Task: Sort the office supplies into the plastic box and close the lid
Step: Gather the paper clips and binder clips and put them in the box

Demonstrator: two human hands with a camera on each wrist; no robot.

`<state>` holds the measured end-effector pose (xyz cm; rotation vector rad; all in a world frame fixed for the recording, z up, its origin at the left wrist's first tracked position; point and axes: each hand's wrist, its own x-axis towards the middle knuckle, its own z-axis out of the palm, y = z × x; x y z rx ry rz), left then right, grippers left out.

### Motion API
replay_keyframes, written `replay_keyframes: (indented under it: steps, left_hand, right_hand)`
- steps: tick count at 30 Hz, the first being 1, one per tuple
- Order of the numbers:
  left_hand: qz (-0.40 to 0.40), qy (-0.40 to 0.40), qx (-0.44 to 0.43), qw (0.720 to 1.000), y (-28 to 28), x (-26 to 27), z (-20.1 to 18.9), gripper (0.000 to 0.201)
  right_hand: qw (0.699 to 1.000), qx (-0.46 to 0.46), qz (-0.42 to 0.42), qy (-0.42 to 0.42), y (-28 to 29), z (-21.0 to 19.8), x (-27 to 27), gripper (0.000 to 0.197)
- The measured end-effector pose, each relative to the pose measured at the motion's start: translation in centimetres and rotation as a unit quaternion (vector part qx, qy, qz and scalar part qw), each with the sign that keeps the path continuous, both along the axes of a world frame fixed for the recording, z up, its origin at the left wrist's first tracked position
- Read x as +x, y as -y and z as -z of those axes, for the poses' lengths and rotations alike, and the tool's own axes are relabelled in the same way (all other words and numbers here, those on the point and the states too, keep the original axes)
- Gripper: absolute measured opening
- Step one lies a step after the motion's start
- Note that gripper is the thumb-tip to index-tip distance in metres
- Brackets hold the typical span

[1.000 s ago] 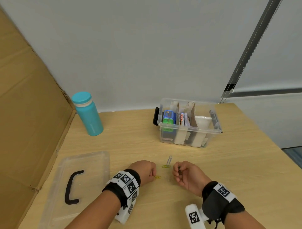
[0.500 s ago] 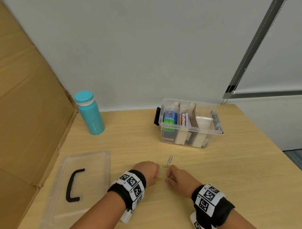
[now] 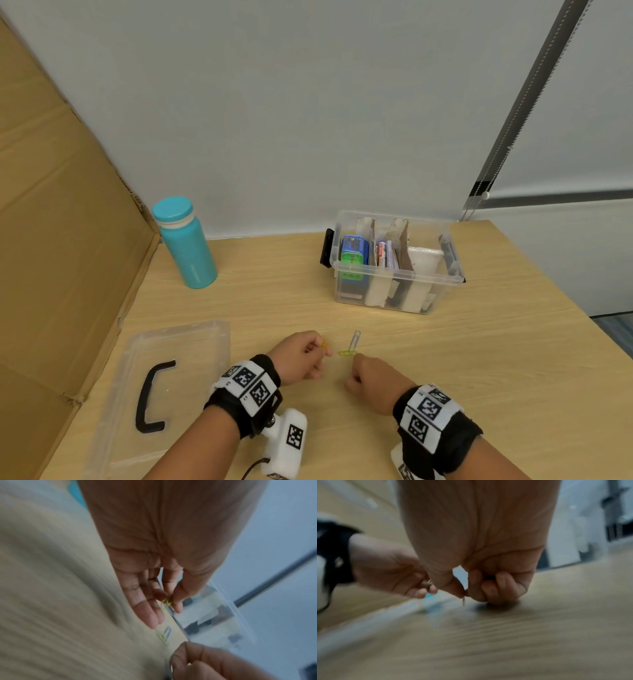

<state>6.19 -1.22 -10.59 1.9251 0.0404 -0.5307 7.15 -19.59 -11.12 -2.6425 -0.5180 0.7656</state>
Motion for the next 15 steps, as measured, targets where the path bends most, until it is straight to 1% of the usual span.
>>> replay_keyframes:
  steps: [1, 2, 3, 4, 5, 6, 7, 8, 9, 10, 11, 12, 13, 14, 15]
  left_hand:
    - [-0.028, -0.020, -0.046, 0.998, 0.1, 0.1, 0.0, 0.022]
    - [-0.052, -0.036, -0.091, 0.994, 0.1, 0.1, -0.1, 0.021]
    - [-0.069, -0.048, -0.131, 0.988, 0.1, 0.2, -0.3, 0.020]
    - [-0.080, -0.055, -0.162, 0.982, 0.1, 0.2, -0.4, 0.020]
    - [-0.086, -0.059, -0.190, 0.976, 0.0, 0.3, -0.6, 0.019]
    - [-0.088, -0.061, -0.213, 0.971, 0.0, 0.4, -0.7, 0.019]
    - [-0.091, -0.064, -0.235, 0.966, -0.1, 0.5, -0.7, 0.020]
    - [-0.095, -0.070, -0.254, 0.960, -0.1, 0.5, -0.8, 0.023]
    - [-0.109, -0.079, -0.271, 0.953, 0.1, 0.5, -0.9, 0.025]
    - [-0.133, -0.088, -0.282, 0.946, 0.3, 0.6, -0.9, 0.025]
    - [-0.163, -0.096, -0.287, 0.939, 0.6, 0.8, -0.9, 0.026]
    - [-0.190, -0.101, -0.280, 0.936, 0.9, 1.0, -0.9, 0.027]
    - [-0.209, -0.100, -0.259, 0.938, 1.2, 1.4, -0.8, 0.028]
    - [-0.208, -0.094, -0.221, 0.948, 1.5, 1.8, -0.7, 0.026]
    - [-0.189, -0.087, -0.169, 0.963, 1.7, 2.1, -0.6, 0.024]
  right_hand:
    - [0.997, 0.061, 0.029, -0.028, 0.4, 0.0, 0.2, 0.019]
    - [0.982, 0.150, 0.079, -0.080, 0.8, -0.1, 0.4, 0.022]
    - [0.942, 0.265, 0.143, -0.147, 1.2, -0.2, 0.5, 0.022]
    - [0.873, 0.388, 0.206, -0.212, 1.6, -0.3, 0.6, 0.017]
    - [0.792, 0.492, 0.250, -0.261, 2.1, -0.6, 0.8, 0.013]
    - [0.728, 0.559, 0.275, -0.286, 2.5, -0.9, 0.9, 0.012]
    - [0.687, 0.597, 0.291, -0.294, 2.8, -1.0, 1.1, 0.014]
    - [0.664, 0.617, 0.304, -0.292, 3.0, -1.0, 1.4, 0.018]
    - [0.654, 0.623, 0.318, -0.288, 3.1, -1.0, 1.7, 0.023]
    - [0.653, 0.617, 0.335, -0.282, 3.2, -0.9, 2.0, 0.027]
    - [0.662, 0.600, 0.353, -0.277, 3.2, -0.8, 2.4, 0.028]
    - [0.681, 0.574, 0.367, -0.270, 3.2, -0.7, 2.6, 0.027]
    - [0.706, 0.541, 0.376, -0.262, 3.2, -0.5, 2.8, 0.026]
    - [0.732, 0.506, 0.378, -0.253, 3.3, -0.4, 2.9, 0.024]
    - [0.761, 0.472, 0.375, -0.242, 3.4, -0.4, 3.1, 0.024]
